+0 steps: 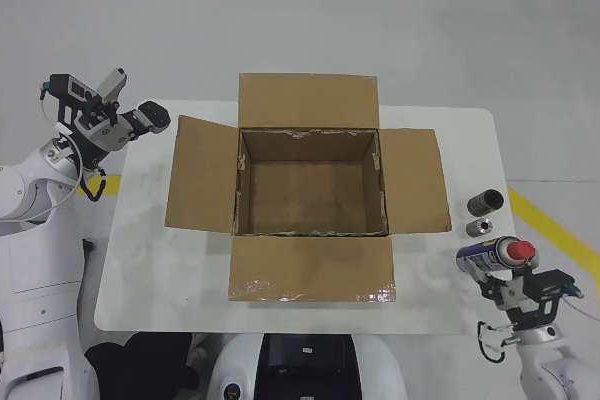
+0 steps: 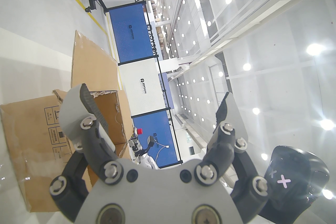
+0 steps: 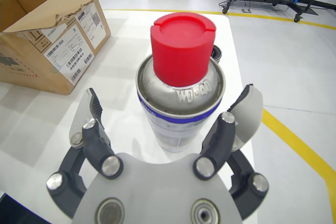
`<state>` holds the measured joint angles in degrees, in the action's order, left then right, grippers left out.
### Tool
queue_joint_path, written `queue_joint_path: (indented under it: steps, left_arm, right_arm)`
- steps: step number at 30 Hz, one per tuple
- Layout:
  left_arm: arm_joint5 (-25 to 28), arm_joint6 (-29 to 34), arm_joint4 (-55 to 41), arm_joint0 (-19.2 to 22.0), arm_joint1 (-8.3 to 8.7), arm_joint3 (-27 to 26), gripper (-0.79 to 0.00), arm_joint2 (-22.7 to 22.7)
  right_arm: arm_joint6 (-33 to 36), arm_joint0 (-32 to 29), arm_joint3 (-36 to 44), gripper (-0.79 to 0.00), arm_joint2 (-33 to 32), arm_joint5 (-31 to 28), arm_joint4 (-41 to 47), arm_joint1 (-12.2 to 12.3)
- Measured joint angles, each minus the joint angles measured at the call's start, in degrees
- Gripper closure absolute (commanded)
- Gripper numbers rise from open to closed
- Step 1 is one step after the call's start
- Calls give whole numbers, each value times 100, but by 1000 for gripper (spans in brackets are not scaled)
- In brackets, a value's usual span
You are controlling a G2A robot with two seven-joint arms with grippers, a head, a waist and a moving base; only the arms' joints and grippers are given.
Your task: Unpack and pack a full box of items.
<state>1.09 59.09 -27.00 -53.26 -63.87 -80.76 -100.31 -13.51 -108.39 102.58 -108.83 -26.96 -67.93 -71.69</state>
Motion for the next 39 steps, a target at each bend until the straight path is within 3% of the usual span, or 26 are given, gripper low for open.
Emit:
queue_joint_path:
  steps: [5,6,7,11,22,39]
  left_arm:
    - [0,0,0,0,0,0,-785,0]
    - [0,0,0,0,0,0,-785,0]
    - [0,0,0,0,0,0,-785,0]
    - [0,0,0,0,0,0,-785,0]
    - [0,0,0,0,0,0,-785,0]
    - [0,0,0,0,0,0,-785,0]
  right_arm:
    - [65,107,-109,-779,59,135,176,-8]
    - [68,114,-113,-520,67,138,184,-8]
    - [69,119,-118,-385,72,135,183,-7]
    - [55,138,-157,0,92,91,161,-1]
    - [-20,102,-7,0,-30,-123,337,22]
    - [708,-500,1476,0,-956,-1061,1542,104]
